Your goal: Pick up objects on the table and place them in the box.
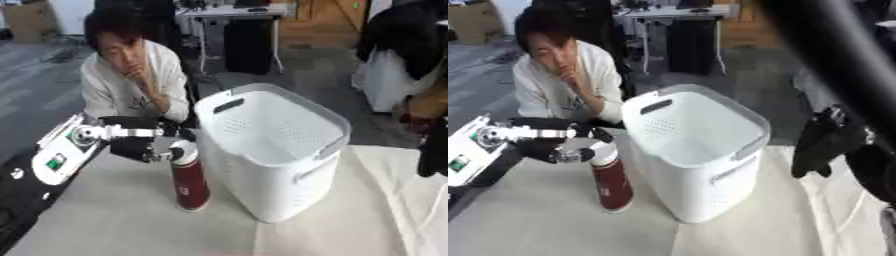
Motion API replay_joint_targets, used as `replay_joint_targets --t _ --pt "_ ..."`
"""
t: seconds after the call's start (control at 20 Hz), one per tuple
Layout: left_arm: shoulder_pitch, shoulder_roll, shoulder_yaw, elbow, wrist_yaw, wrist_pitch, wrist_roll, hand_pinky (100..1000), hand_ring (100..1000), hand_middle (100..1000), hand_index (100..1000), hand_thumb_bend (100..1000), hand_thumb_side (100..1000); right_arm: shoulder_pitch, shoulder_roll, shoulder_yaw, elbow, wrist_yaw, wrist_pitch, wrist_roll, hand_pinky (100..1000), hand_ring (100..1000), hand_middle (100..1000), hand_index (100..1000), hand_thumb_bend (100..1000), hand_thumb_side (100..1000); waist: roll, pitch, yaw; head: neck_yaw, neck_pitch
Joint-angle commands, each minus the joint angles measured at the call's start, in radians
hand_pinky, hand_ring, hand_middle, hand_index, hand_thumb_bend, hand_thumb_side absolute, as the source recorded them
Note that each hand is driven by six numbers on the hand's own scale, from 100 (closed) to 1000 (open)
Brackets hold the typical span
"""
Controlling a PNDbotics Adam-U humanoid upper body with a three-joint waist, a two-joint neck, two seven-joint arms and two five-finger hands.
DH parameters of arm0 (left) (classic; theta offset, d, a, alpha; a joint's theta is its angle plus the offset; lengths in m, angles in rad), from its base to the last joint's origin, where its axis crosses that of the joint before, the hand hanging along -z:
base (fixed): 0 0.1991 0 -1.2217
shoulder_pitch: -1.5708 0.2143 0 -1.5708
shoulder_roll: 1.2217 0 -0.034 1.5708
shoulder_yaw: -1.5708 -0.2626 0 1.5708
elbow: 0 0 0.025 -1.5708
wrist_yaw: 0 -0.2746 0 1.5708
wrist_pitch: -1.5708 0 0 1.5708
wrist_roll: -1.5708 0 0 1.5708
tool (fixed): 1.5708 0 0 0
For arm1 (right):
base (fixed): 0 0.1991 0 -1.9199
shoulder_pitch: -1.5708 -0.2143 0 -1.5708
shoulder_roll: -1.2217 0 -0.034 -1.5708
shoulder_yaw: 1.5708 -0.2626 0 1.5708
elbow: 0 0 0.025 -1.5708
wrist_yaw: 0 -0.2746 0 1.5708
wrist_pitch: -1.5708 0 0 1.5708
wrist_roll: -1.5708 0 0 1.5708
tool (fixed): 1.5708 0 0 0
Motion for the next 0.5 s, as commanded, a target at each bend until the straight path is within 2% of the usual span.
replay_joint_targets --t 0.05,0.3,0.5 --pt "-0.024 0.011 0.002 -0.002 0.012 -0.128 -0.092 1000 1000 1000 1000 390 1000 -0.019 0.0 -0.002 -0.011 -0.005 -0.165 0.165 107 392 456 644 100 986 0.001 -0.009 -0.002 0.013 -0.01" --pt "-0.052 -0.014 -0.003 0.038 -0.007 -0.155 -0.064 1000 1000 1000 1000 378 1000 -0.019 0.0 -0.002 -0.011 -0.004 -0.165 0.165 106 392 456 644 100 987 0.0 -0.009 -0.003 0.02 -0.01" --pt "-0.087 -0.047 0.001 0.097 -0.062 -0.189 -0.026 1000 1000 1000 1000 355 1000 -0.019 0.002 0.0 -0.011 -0.005 -0.164 0.166 107 392 456 644 100 986 -0.001 -0.01 -0.005 0.031 -0.013"
